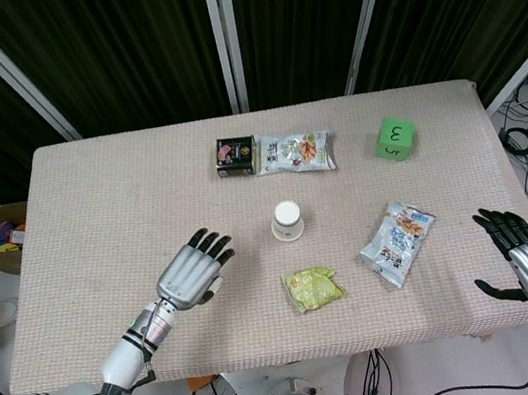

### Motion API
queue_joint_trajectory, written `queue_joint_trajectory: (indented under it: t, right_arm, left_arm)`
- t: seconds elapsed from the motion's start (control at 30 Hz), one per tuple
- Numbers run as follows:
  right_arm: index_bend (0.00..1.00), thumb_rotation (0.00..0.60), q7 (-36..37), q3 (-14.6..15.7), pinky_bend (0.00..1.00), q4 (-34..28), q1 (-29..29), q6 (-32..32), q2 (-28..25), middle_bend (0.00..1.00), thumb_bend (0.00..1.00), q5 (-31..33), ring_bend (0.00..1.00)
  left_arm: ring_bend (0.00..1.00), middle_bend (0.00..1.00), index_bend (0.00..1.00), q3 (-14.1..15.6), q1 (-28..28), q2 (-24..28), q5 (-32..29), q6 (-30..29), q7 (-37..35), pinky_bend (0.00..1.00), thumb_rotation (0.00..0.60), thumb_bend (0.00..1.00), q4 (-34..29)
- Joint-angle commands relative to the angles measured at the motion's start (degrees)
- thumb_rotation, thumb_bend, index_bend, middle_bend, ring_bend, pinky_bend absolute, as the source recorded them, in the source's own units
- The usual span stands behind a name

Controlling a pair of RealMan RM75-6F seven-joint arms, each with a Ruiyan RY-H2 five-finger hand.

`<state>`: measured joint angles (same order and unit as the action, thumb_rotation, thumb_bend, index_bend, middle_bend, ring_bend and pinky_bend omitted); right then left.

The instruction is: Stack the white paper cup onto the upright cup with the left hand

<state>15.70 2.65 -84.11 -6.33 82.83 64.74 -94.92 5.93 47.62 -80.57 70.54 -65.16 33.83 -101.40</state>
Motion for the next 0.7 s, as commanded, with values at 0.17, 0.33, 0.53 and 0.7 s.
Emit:
queue_joint_trajectory:
  t: [0.17, 0.33, 0.53, 0.7]
  right_arm:
    - [0.00, 0.600, 0.7, 0.0, 0.00, 0.5, 0.6, 0.6, 0.5, 0.04, 0.15, 0.6, 0.00]
    - [0.00, 0.600, 0.5, 0.0, 0.00, 0.4, 0.8, 0.9, 0.8, 0.04, 0.15, 0.8, 0.00]
    - [0.00, 0.600, -0.4, -0.2, 0.00, -0.5, 1.0, 1.0, 0.7, 0.04, 0.15, 1.1, 0.00]
    - [0.00, 0.600, -1.0, -0.2, 0.00, -1.0, 1.0, 0.9, 0.9, 0.04, 0.15, 1.2, 0.00]
  left_arm:
    - [0.13, 0.14, 0.27, -0.5, -0.9, -3.3, 0.6, 2.1, 4.1, 0.14, 0.600, 0.15, 5.3]
    - [0.13, 0.14, 0.27, -0.7, -1.8, -3.6, -0.4, 3.3, 5.6, 0.14, 0.600, 0.16, 7.3]
    - [0.13, 0.14, 0.27, -0.8, -2.5, -2.9, 0.2, 5.5, 2.6, 0.14, 0.600, 0.16, 7.8]
    - [0.13, 0.16, 0.29, -3.0, -2.6, -5.6, 1.6, 7.9, -5.7, 0.14, 0.600, 0.22, 11.4]
